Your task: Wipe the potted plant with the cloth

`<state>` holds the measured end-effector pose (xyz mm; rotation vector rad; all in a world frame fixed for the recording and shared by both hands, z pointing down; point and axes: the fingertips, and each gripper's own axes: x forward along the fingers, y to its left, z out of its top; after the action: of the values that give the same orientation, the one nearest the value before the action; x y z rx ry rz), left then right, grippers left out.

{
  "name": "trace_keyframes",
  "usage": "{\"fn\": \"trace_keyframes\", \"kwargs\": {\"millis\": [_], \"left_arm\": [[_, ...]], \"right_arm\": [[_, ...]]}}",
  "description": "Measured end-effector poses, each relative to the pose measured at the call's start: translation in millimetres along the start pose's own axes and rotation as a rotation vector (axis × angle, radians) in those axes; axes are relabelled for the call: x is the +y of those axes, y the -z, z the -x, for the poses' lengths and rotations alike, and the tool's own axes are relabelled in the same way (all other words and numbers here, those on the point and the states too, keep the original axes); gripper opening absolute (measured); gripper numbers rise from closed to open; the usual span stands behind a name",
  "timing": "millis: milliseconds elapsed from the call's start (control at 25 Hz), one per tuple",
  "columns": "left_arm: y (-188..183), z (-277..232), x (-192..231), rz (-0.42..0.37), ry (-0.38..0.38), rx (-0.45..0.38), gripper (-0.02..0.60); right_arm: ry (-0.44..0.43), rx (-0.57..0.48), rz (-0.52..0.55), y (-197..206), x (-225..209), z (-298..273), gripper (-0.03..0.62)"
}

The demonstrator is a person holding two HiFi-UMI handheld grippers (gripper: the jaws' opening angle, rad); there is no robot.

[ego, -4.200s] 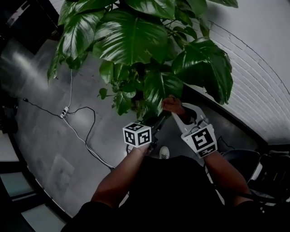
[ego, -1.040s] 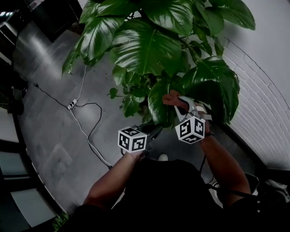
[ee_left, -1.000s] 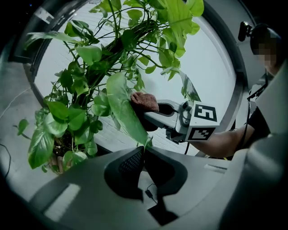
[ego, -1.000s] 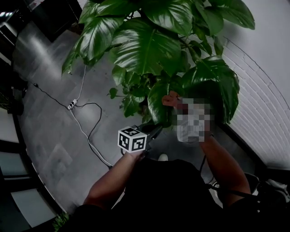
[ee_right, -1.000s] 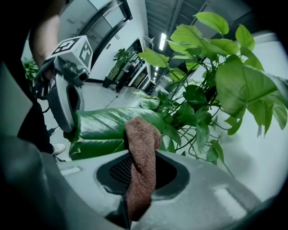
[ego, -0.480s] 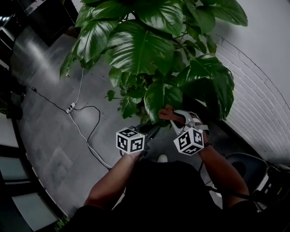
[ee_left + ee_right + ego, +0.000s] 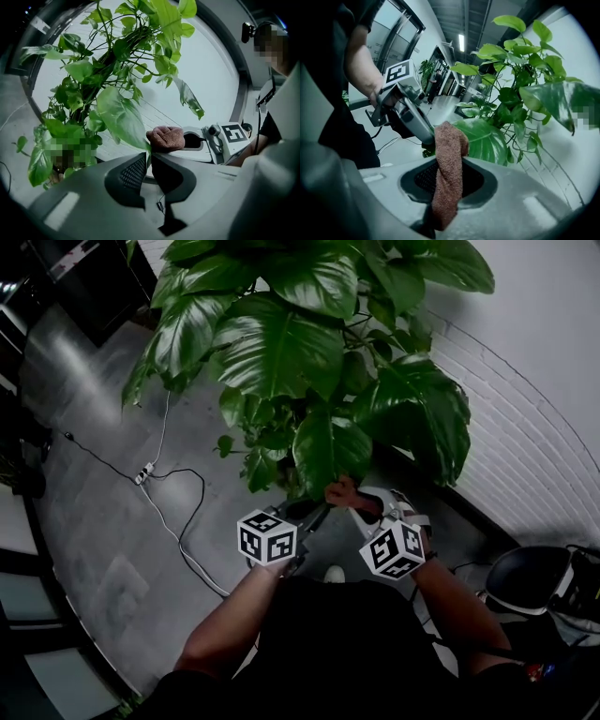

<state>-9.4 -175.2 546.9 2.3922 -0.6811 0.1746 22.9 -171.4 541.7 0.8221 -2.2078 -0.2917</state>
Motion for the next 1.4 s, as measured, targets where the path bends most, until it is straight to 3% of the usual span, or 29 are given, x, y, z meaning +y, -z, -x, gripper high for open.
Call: {"fn": "trace_keyframes", "kwargs": {"millis": [200,520,680,880,1080,1280,1400], "left_arm": [[-5,7,-8,-0.078,-0.035,0.007,0.077],[3,39,-15,-0.136,-0.034,0.072,0.078],[-14,50,-13,-0.167,-0.033,0.069,0.019],[-54,35,-27,-0.246,0.05,0.072,0.017],[-81,-18,-37,-0.375,0.118,0.089,0.017],[-89,-68,-52,-0.36,0.182,0.09,0.017],[-98,-95,-60,-0.358,0.175,0.059,0.017]], "right_arm": [[-0.012,-0.011,0.014,-5,9,12,0.069],[0.001,-0.023,-0.044,-23,22,29,0.069],[0.018,-0.059,-0.062,-48,20,43,0.069],[0.124,-0.107,-0.057,-106,-13,78,0.069],[0.28,-0.091,0.027,-146,-60,121,0.069],[0.408,-0.016,0.205,-171,-120,161,0.069],[0.423,0.026,0.333,-180,-160,166,0.069]]}}
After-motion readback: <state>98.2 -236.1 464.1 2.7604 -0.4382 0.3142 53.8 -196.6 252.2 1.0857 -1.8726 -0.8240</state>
